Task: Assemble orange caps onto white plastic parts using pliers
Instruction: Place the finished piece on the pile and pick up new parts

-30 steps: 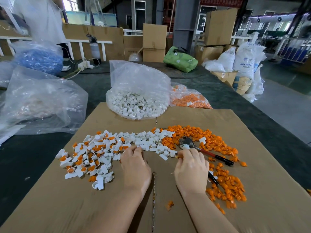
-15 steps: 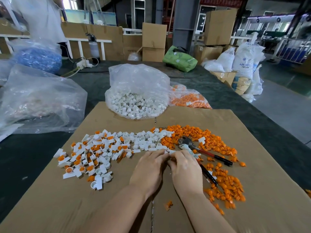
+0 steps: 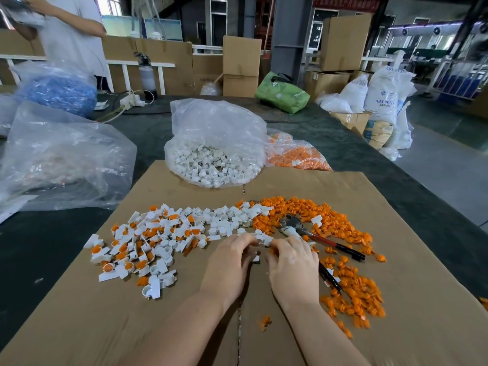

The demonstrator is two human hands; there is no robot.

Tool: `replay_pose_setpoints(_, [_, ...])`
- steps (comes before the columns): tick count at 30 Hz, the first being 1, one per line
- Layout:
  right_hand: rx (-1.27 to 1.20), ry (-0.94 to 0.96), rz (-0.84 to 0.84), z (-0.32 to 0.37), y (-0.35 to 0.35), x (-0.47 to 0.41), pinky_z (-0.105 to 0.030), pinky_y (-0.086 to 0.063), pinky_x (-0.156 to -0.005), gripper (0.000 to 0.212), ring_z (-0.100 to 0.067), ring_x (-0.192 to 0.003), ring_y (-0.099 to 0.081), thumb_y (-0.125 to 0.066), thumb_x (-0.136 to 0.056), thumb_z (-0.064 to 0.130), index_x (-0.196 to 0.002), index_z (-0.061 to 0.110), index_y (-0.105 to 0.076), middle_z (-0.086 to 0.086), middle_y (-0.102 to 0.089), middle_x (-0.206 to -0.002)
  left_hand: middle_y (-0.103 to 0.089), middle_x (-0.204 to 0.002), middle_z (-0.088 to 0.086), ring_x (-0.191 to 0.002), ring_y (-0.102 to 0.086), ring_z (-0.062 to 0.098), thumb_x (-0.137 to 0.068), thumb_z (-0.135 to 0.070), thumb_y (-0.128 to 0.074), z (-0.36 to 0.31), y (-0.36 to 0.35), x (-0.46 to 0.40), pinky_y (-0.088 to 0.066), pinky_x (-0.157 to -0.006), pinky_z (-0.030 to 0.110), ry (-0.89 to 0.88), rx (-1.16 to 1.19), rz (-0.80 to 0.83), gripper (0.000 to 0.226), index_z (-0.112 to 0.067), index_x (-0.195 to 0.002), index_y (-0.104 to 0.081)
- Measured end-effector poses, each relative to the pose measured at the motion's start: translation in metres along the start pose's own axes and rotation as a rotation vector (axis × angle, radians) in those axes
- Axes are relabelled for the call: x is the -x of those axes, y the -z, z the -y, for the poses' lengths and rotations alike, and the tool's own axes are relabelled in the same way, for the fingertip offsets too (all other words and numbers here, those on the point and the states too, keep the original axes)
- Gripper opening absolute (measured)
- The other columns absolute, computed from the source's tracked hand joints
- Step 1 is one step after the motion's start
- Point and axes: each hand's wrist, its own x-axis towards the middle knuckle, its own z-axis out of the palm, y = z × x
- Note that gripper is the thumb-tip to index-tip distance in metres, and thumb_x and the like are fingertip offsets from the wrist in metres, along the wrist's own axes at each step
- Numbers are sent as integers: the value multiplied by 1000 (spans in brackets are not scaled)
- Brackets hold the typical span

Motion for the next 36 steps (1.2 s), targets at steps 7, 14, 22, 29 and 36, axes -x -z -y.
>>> replay_pose_setpoints(7, [-23, 66, -96, 3, -1, 1, -43, -50, -79, 13, -28, -87, -63, -71, -83, 13, -94, 8, -69, -7, -68, -88, -53, -100, -14, -93, -44, -1, -87, -37, -63, 0, 1, 1, -31, -73, 4, 24, -18, 50, 33, -25, -118, -63])
replay_pose_setpoints(14, [-187, 88, -96, 3, 3, 1, -35, -53, -69, 8, -25, -78, -63, -68, -82, 0, -88, 5, -68, -7, -68, -81, -59, -101, -10, -95, -52, 4, -95, -36, -49, -3, 2, 2, -35, -78, 9, 37, -28, -18, 28, -25, -115, -67])
replay_pose_setpoints(22, [-464, 31, -5, 7, 12, 3, -22, -52, -75, 14, -4, -83, -63, -55, -94, 20, -103, 15, -64, 7, -67, -87, -61, -82, -13, -77, -56, -1, -95, -22, -54, -7, 7, -3, -41, -65, 6, 273, 275, -48, 9, -26, -90, -60])
replay_pose_setpoints(29, [-362, 68, -71, 6, 10, 3, -30, -50, -61, 13, -13, -66, -59, -57, -93, 22, -87, 11, -61, 2, -63, -72, -67, -73, -2, -64, -63, 3, -94, -17, -55, -11, 9, 0, -49, -63, 16, 348, 489, 4, 10, -21, -85, -57])
replay_pose_setpoints(36, [-241, 130, -175, 11, 12, 4, -32, -45, -44, 17, -19, -51, -53, -67, -86, 14, -74, 5, -59, -2, -57, -58, -67, -76, 2, -74, -65, 16, -92, -19, -59, -10, 11, 2, -54, -71, 31, 300, 436, 24, 6, -18, -86, -61])
